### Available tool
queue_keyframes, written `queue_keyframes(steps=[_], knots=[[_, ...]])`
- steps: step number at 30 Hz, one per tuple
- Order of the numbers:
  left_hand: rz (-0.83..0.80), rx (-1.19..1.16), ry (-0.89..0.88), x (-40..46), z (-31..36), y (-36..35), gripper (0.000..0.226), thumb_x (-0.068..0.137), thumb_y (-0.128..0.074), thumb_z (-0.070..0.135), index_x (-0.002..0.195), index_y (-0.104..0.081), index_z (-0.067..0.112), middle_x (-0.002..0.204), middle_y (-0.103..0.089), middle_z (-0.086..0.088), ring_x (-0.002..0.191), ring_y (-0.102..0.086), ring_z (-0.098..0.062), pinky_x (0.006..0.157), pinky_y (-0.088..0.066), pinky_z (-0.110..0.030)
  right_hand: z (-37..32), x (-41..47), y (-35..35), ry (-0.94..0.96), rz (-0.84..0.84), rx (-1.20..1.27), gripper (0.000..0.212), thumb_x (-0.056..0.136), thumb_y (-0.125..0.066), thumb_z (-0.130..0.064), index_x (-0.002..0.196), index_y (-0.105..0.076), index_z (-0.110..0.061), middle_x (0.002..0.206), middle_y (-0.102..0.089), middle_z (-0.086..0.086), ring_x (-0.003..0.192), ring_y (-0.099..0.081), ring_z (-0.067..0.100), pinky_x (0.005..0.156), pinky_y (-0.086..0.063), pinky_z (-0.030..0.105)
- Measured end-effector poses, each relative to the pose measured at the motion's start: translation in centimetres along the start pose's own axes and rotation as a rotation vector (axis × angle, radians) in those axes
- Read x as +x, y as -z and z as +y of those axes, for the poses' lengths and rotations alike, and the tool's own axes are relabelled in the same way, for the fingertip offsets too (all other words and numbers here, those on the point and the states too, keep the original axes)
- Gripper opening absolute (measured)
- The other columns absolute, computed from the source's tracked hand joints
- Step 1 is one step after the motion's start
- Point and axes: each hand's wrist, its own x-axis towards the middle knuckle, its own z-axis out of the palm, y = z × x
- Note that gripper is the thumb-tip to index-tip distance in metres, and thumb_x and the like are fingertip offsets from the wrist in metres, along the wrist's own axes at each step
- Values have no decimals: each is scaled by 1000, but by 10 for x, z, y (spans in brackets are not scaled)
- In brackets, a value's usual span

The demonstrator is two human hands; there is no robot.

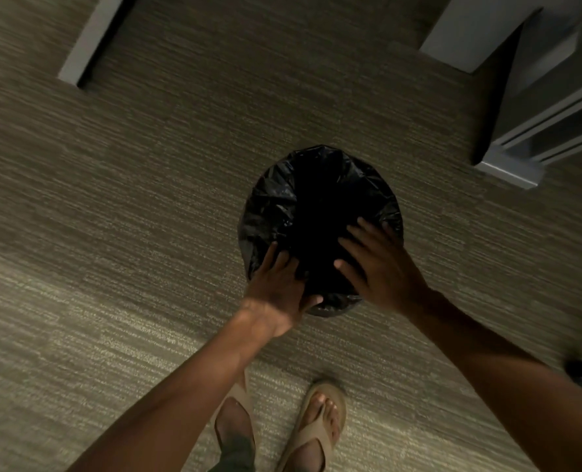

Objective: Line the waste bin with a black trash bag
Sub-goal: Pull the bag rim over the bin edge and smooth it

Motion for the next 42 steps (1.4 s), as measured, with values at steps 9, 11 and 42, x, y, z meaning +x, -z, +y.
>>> queue_keyframes(steps=[9, 11, 42], knots=[[-163, -148, -37, 4, 4, -8, 77, 96, -22, 74, 153, -28, 23, 154, -50, -12, 151, -33, -33, 125, -18, -48, 42, 92, 22, 16, -432, -512, 73, 99, -26, -64, 162, -19, -28, 173, -10, 7, 157, 15, 34, 118, 3, 74], [-152, -125, -62, 5, 3, -3, 81, 95, -19, 76, 156, -29, 24, 159, -44, -11, 151, -31, -34, 122, -22, -49, 44, 95, 28, 17, -414, -464, 69, 100, -28, -61, 160, -26, -28, 172, -15, 6, 158, 11, 35, 117, 1, 76], [368, -1914, 1062, -30, -12, -6, 37, 92, -71, 11, 127, -62, 17, 120, -69, -6, 106, -64, -26, 84, -48, -35, -9, -14, -10, -1494, 62, 1080, 46, 88, -64, -28, 132, -64, -14, 117, -70, 13, 99, -69, 35, 89, -60, 54]])
